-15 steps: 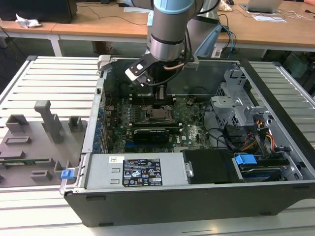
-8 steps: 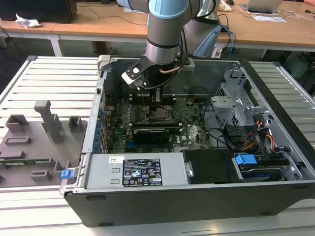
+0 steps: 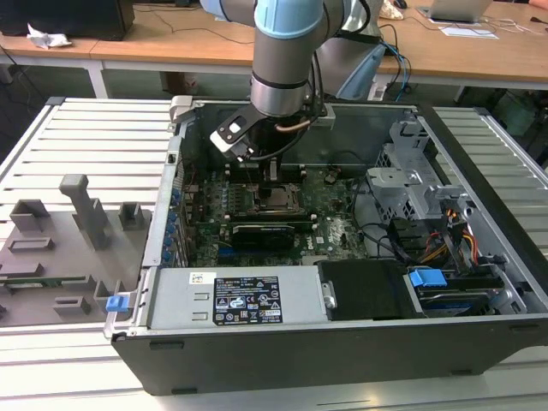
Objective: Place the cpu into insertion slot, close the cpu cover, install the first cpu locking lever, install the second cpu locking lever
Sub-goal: 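Close the cpu cover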
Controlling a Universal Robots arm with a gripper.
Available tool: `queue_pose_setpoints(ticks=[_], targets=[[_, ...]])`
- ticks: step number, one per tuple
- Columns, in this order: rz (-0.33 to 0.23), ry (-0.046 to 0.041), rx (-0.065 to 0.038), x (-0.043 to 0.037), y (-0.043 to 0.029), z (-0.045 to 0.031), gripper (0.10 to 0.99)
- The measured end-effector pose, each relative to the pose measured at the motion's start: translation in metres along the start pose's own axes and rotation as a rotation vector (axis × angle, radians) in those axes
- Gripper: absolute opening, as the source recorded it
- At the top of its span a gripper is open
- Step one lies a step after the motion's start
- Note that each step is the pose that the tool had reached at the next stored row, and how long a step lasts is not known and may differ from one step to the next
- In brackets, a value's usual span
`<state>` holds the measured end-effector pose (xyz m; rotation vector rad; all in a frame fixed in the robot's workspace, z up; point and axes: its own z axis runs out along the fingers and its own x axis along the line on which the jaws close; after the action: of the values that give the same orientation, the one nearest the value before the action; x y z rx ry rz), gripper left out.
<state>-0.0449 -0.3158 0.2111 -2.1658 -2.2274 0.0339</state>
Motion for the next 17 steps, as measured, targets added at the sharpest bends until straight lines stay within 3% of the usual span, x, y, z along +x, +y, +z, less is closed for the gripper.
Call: queue_pose_setpoints(ticks=[8,12,15,17], targets=[[0.000,-0.0006,-0.003,-0.0001,-0.0005,0.0059,0.106],[0.000,-0.0001,-0.003,-0.0001,0.0028,0.0057,0.106],[0.000,-0.0001,-0.003,0.0000,0.0024,-0.0035,0.106],[0.000,0.0000,-0.003,0.0000,0.0030,-0.0055,0.106]])
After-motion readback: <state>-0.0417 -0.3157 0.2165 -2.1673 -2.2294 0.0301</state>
